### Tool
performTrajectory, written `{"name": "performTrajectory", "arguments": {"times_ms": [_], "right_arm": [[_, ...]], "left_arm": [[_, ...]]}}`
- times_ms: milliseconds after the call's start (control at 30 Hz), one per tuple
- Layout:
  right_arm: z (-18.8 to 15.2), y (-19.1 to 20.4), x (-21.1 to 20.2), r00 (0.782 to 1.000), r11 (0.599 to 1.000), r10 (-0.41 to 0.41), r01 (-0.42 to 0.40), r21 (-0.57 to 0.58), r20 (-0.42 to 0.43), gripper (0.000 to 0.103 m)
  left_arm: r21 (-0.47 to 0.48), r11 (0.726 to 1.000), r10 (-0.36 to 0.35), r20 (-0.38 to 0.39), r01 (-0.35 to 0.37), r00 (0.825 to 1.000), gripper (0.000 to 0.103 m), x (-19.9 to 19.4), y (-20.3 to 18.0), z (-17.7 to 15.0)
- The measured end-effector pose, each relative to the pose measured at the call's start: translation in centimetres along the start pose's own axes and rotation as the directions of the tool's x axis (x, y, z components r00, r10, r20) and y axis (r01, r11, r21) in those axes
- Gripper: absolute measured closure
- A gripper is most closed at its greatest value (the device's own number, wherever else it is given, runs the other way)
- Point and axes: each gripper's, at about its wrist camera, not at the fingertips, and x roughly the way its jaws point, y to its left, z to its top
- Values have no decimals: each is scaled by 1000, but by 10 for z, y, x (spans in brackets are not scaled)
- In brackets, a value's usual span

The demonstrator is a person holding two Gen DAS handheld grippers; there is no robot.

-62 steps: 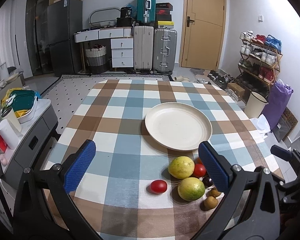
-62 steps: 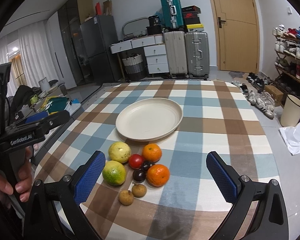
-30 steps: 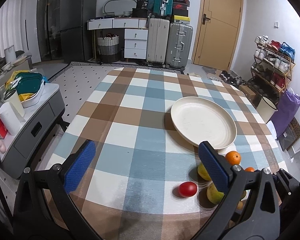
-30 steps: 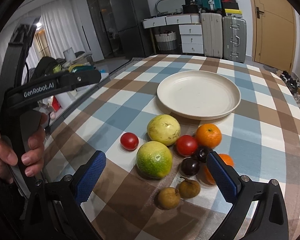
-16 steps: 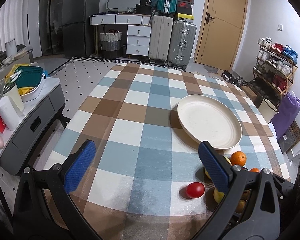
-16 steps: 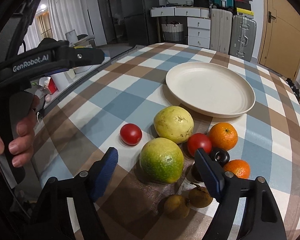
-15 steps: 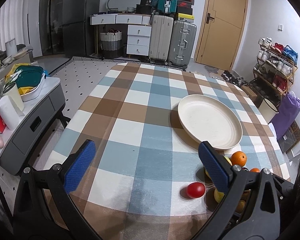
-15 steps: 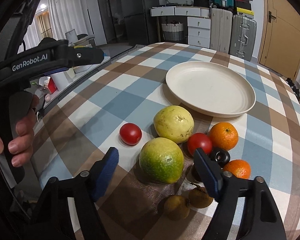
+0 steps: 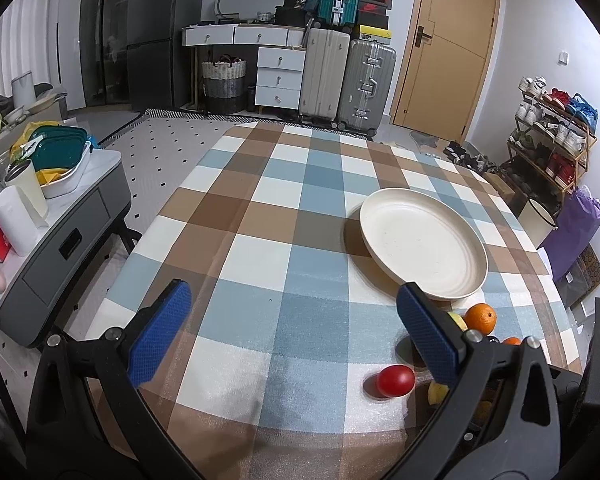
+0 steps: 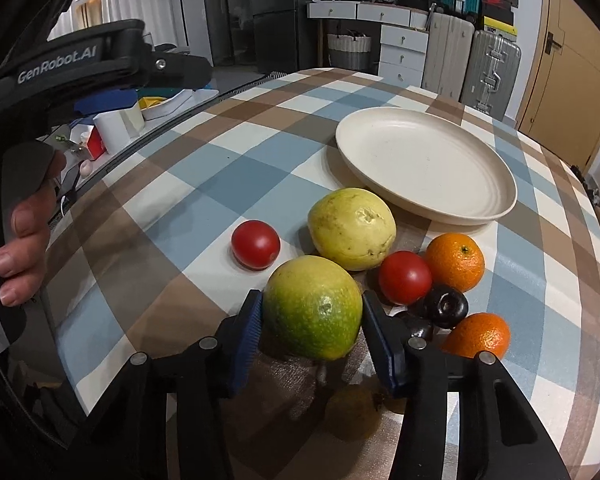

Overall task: Organize fruits
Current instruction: 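Lower the right gripper onto the large green citrus and close, then lift the green citrus with the right gripper while the left gripper grasps the yellow citrus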

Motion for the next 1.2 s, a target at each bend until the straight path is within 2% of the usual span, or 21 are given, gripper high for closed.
{"name": "performTrajectory", "arguments": {"times_ms": [300,600,867,1200], "right_arm": [[-1,-6,-13,999,999,2,-4,34,46,53],[-3,-24,-46,984,994,31,-50,102,175,53],[-10,-45,-67,965,984,20,-66,168,263,53],[-20,-77,-88,943,968,-20,-66,243,333,53]], "left_arm": [[1,1000,-3,-17,3,1000,1,8,1,-4],[28,999,-40,-69,42,997,1,16,-18,-9],[55,994,-86,-145,95,986,1,31,-42,-13],[97,980,-146,-241,174,959,1,54,-73,-19]]}}
